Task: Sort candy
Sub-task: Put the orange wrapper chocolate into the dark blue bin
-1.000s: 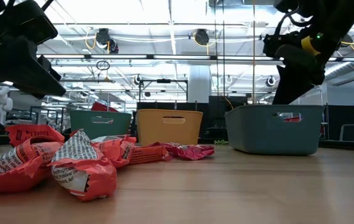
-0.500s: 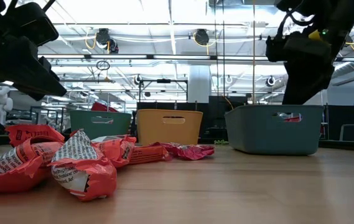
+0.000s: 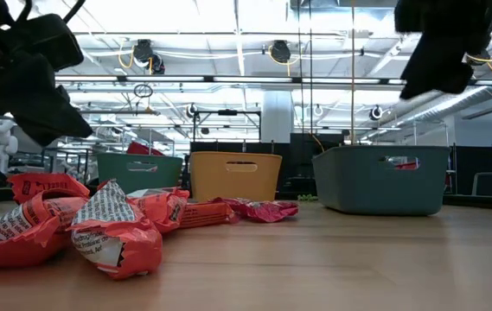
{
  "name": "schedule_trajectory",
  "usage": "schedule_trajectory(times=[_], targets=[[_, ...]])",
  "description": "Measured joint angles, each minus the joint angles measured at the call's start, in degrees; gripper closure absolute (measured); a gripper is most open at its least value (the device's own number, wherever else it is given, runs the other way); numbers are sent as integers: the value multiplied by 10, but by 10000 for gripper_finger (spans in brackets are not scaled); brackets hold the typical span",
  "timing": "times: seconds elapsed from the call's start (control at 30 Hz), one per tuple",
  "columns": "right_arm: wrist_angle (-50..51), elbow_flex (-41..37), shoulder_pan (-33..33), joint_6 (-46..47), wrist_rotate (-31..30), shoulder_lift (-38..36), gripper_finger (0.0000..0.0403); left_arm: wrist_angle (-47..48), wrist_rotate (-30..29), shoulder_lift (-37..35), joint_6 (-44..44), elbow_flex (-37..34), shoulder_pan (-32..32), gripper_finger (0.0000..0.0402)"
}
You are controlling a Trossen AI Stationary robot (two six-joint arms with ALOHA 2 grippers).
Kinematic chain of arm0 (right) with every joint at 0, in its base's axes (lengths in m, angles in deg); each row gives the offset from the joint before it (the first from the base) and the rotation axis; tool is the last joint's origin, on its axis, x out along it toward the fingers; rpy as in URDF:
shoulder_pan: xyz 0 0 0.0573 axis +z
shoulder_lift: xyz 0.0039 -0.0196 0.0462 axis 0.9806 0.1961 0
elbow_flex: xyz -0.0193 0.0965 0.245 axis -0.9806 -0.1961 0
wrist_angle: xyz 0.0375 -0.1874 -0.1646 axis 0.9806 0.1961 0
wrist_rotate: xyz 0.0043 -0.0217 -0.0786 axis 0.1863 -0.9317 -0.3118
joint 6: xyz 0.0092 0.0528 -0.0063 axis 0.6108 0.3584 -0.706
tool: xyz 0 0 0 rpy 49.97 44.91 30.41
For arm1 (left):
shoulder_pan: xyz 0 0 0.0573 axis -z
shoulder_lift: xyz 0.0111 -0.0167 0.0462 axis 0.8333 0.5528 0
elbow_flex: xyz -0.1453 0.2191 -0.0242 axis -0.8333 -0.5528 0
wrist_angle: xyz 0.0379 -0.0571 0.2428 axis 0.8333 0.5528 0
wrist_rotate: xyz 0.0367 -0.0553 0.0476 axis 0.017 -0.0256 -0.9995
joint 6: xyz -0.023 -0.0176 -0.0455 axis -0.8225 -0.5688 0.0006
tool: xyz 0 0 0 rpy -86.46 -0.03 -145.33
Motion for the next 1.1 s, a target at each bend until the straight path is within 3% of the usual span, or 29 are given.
schedule_trajectory(times=[0.17,0.3,0.37,0.5,0.63,0.83,1.1], targets=[[-37,0,38,-2,-21,-29,238,8,-48,4,-45,0,0,314],[-45,0,69,6,-48,-35,238,9,-100,5,-13,0,0,261],[-43,0,83,25,-57,-34,238,7,-100,4,-13,0,0,249],[-40,0,114,62,-74,-23,238,12,-46,4,1,4,0,245],[-41,0,160,68,-145,2,238,73,-12,5,3,49,4,244],[-46,0,217,102,-212,58,238,229,-32,23,4,155,19,244],[-110,0,262,163,-283,158,238,299,-38,126,2,264,43,246]])
